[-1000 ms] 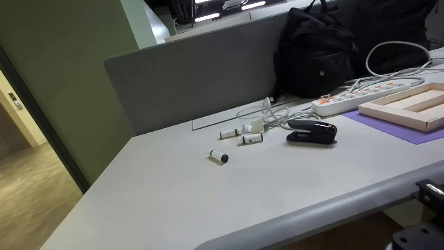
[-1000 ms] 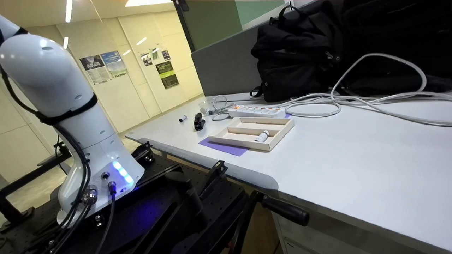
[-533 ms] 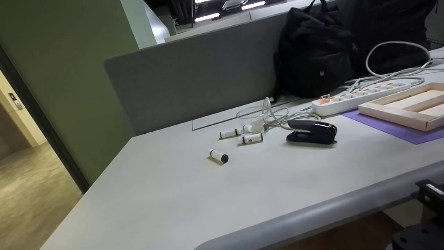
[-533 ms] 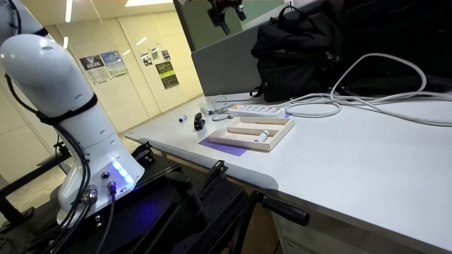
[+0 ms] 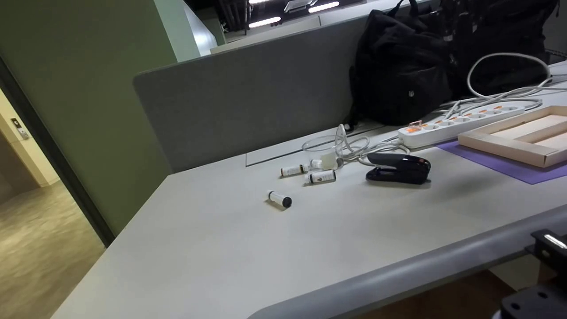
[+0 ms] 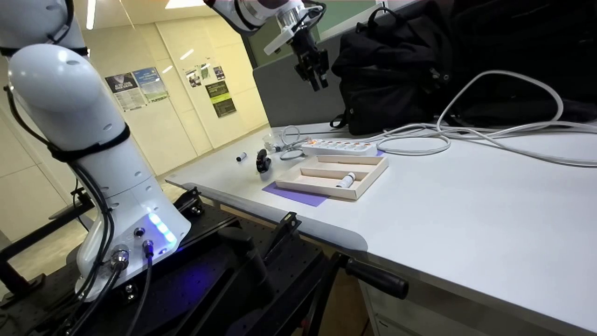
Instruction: Turn on the second switch from the left on the extension cable
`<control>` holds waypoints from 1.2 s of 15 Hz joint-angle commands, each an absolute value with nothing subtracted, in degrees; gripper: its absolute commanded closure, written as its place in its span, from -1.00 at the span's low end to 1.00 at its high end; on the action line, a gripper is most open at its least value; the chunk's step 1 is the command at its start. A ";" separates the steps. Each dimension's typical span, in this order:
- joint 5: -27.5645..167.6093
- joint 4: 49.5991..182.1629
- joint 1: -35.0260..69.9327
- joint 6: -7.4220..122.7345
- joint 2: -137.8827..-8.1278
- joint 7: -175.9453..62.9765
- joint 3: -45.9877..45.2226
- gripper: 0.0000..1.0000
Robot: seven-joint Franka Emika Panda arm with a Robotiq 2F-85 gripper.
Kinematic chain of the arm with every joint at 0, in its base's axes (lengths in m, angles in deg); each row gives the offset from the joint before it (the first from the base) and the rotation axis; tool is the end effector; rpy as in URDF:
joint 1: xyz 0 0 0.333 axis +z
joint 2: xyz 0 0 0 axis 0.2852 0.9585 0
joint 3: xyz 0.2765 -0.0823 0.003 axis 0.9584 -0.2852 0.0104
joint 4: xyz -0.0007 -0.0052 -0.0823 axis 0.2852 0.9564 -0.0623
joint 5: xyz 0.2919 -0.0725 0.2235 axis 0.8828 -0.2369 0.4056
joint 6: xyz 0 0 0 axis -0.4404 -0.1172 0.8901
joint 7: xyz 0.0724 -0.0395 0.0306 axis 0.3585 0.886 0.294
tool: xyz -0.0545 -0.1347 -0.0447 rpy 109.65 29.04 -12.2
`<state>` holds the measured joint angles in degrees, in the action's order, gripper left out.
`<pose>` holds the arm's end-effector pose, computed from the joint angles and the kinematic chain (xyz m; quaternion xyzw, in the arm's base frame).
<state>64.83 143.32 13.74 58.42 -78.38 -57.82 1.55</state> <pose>0.5633 -0.0542 0.2786 0.9967 -0.0450 0.0387 0.0547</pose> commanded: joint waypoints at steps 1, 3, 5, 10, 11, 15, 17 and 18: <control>66.08 138.63 14.86 56.61 -73.12 -59.11 1.14 0.80; 67.68 136.29 14.64 52.21 -71.10 -55.31 1.77 0.99; 66.79 139.22 15.02 55.33 -72.17 -56.15 1.24 0.82; 67.37 137.79 14.98 53.84 -71.34 -55.34 1.35 0.98; 67.37 137.77 14.98 53.83 -71.34 -55.30 1.36 0.98; 66.06 137.43 16.47 56.16 -68.92 -58.71 1.20 1.00; 66.54 137.51 17.35 58.46 -67.20 -59.73 1.47 1.00; 66.65 137.38 17.96 60.14 -66.07 -60.44 1.48 1.00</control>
<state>67.11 138.03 16.23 57.14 -68.68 -56.72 1.70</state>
